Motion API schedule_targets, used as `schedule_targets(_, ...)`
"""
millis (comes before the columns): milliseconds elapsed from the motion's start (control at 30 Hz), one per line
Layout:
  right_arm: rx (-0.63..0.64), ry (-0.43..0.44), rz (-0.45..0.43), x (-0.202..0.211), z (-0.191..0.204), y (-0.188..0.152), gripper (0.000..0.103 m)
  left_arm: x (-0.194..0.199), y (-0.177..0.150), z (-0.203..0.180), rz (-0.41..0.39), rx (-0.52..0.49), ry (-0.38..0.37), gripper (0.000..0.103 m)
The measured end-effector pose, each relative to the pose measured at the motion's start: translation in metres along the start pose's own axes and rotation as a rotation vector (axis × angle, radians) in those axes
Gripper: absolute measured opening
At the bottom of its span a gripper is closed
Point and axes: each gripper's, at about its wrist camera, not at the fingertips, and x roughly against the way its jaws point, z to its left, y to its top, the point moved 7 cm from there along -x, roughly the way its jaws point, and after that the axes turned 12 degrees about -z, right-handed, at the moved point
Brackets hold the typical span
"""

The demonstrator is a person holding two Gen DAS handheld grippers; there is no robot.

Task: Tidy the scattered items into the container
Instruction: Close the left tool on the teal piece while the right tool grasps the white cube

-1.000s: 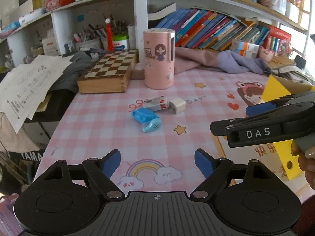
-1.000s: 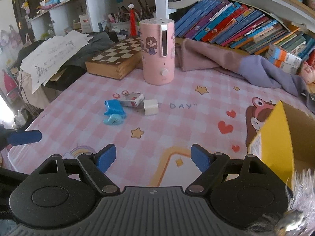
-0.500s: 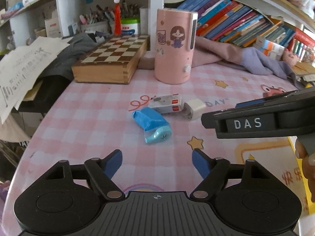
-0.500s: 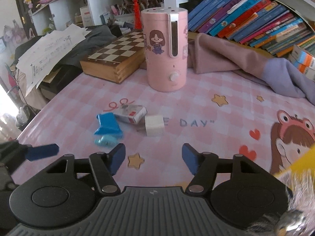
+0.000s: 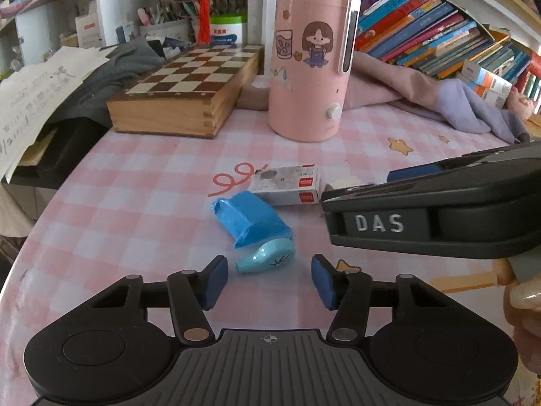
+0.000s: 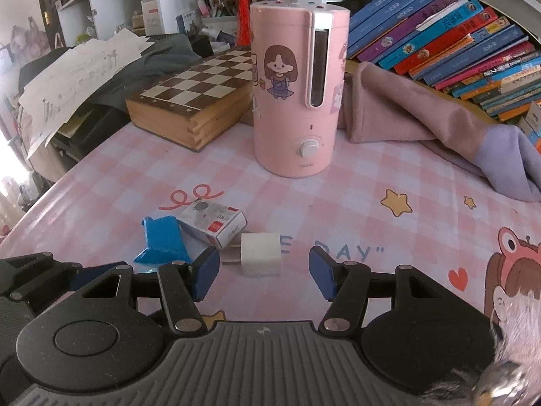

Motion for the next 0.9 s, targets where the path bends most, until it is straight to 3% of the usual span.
schedule_targets(200,-0.013,0.016,0.018,-0.014,0.000,-0.004,0.052,-0.001,0.001,0.003,-0.022,-0.017,0.027,0.035)
schedule_targets(233,-0.021,0.025,0.021,-0.015,0.000,-0.005,0.050,-0.001,0.001,0.004,-0.025,-0.018,0.026,0.035)
schedule_targets(267,-0.026,0.036,0.025,-0.016,0.001,-0.006,0.042,0.000,0.001,0.004,-0.027,-0.019,0.024,0.035)
schedule_targets(333,-0.026,0.039,0.028,-0.017,0.003,-0.006,0.041,0.001,0.001,0.005,-0.027,-0.019,0.022,0.034)
schedule_targets(400,-0.026,0.030,0.016,-0.015,0.002,-0.005,0.034,0.003,0.000,0.005,-0.023,-0.008,0.018,0.034)
schedule_targets(900,-0.112,0.012,-0.007,0.019,-0.004,-0.008,0.033,0.049,0.000,0.006,-0.064,-0.019,-0.020,0.034)
